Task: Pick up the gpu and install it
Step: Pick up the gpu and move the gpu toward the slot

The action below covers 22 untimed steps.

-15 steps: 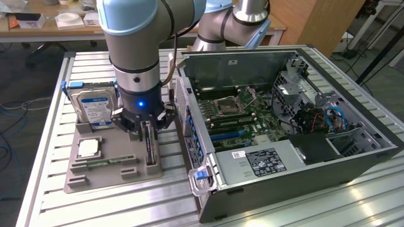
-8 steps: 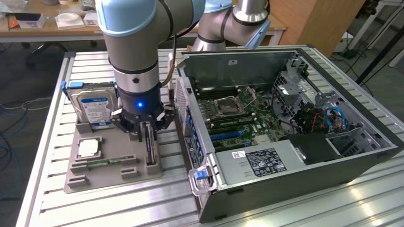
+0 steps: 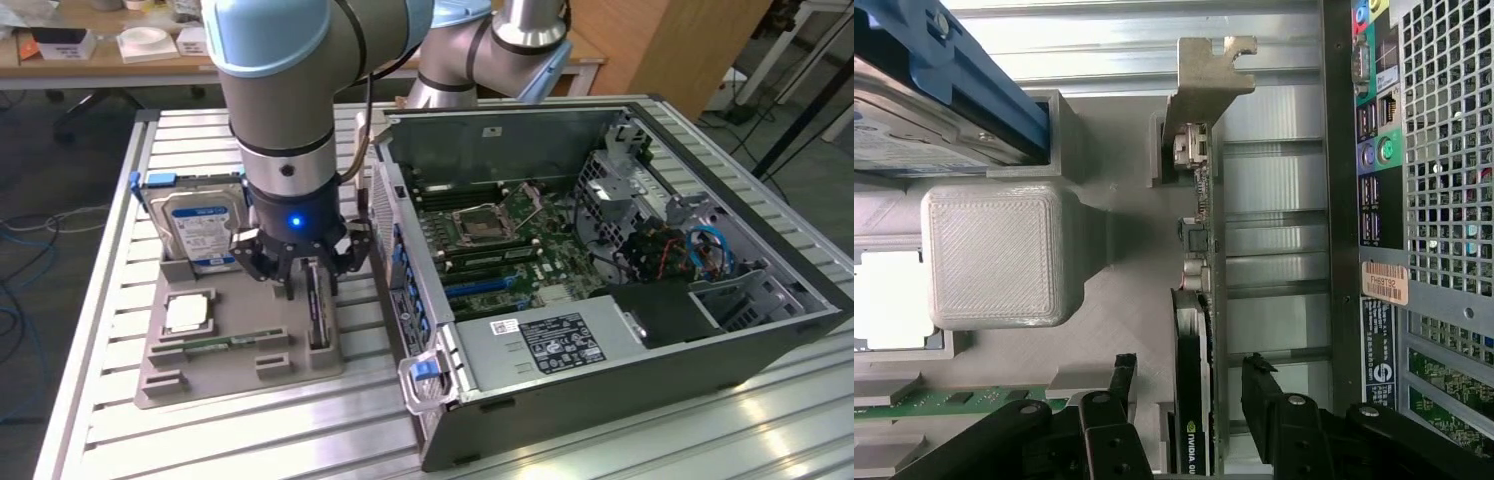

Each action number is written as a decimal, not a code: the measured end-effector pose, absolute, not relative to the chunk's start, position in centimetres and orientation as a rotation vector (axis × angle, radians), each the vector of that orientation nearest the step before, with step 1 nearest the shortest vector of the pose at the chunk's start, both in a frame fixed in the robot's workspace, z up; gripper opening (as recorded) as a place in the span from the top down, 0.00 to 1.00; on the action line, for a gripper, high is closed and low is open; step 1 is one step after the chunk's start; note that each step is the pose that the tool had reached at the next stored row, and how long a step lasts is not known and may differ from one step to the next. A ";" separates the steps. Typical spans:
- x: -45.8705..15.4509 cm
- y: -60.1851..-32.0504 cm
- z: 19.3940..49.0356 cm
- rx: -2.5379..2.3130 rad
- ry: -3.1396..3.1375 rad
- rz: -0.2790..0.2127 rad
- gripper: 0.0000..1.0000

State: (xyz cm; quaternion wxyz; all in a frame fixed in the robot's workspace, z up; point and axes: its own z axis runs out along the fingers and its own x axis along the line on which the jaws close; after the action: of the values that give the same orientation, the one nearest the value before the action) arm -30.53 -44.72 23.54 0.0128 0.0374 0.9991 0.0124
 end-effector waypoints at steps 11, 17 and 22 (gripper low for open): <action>-30.5 -44.7 23.5 0.117 3.114 0.039 0.47; -30.5 -44.7 23.5 0.117 3.114 0.039 0.54; -30.5 -44.7 23.5 0.117 3.113 0.039 0.62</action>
State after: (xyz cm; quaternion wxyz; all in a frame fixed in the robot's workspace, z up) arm -30.53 -44.72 23.53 0.0128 0.0374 0.9991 0.0125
